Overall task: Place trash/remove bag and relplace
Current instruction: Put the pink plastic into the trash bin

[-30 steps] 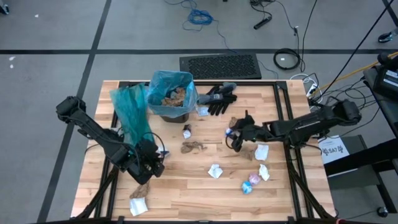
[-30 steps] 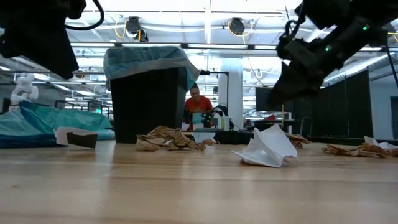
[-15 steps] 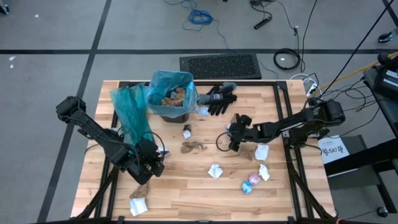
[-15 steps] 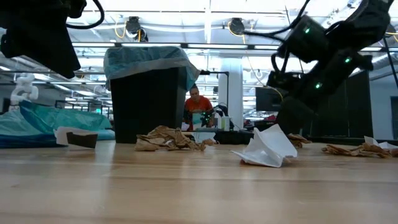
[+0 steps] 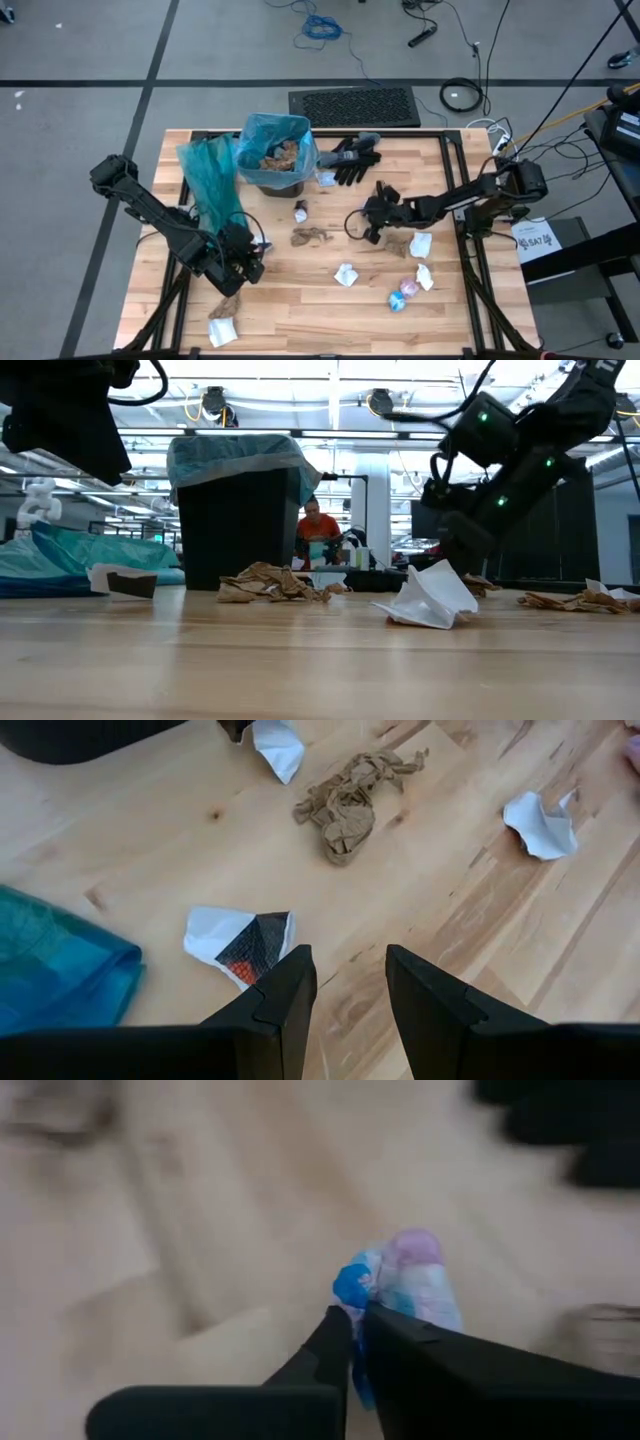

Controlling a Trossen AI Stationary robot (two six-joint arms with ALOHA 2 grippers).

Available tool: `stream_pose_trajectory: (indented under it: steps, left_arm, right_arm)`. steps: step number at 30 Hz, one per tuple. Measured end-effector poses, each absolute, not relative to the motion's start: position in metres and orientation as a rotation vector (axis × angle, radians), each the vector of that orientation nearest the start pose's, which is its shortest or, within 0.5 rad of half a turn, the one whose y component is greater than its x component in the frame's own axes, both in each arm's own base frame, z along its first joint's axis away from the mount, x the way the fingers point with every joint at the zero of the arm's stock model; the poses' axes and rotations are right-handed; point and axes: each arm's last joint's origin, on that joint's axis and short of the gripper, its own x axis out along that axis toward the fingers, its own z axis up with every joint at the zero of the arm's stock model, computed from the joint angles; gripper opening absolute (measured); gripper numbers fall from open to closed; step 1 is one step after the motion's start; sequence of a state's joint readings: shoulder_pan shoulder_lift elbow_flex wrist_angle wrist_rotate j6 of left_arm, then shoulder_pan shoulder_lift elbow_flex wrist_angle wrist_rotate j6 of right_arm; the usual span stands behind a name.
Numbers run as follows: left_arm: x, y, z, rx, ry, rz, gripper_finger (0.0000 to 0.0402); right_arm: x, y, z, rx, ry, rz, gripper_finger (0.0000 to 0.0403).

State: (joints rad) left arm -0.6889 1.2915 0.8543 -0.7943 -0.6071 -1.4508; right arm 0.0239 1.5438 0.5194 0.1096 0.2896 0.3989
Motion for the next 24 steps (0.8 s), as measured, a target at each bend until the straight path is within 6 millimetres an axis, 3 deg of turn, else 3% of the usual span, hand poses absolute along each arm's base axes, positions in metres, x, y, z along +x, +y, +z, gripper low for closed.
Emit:
stream_pose_trajectory:
  steps: [5, 10, 14, 19, 24]
  left_arm:
    - [0.184, -0.130, 0.222, -0.552, 0.779, 0.583, 0.0129]
    - [0.184, -0.129, 0.221, -0.533, 0.781, 0.584, 0.0129]
    - [0.183, -0.129, 0.221, -0.518, 0.788, 0.586, 0.0129]
    - [0.183, -0.128, 0.222, -0.464, 0.776, 0.581, 0.0129]
    - [0.183, -0.127, 0.222, -0.444, 0.749, 0.592, 0.0129]
  right_arm:
    - [0.275, 0.025, 0.146, 0.222, 0.794, -0.294, 0.0002]
    - [0.306, 0.049, 0.201, 0.138, 0.765, -0.227, 0.0001]
    - [0.325, 0.060, 0.257, 0.063, 0.643, -0.225, 0.0001]
    - [0.343, 0.053, 0.321, -0.013, 0.471, -0.211, 0.0000]
    - [0.354, 0.019, 0.360, -0.048, 0.369, -0.311, 0.0000]
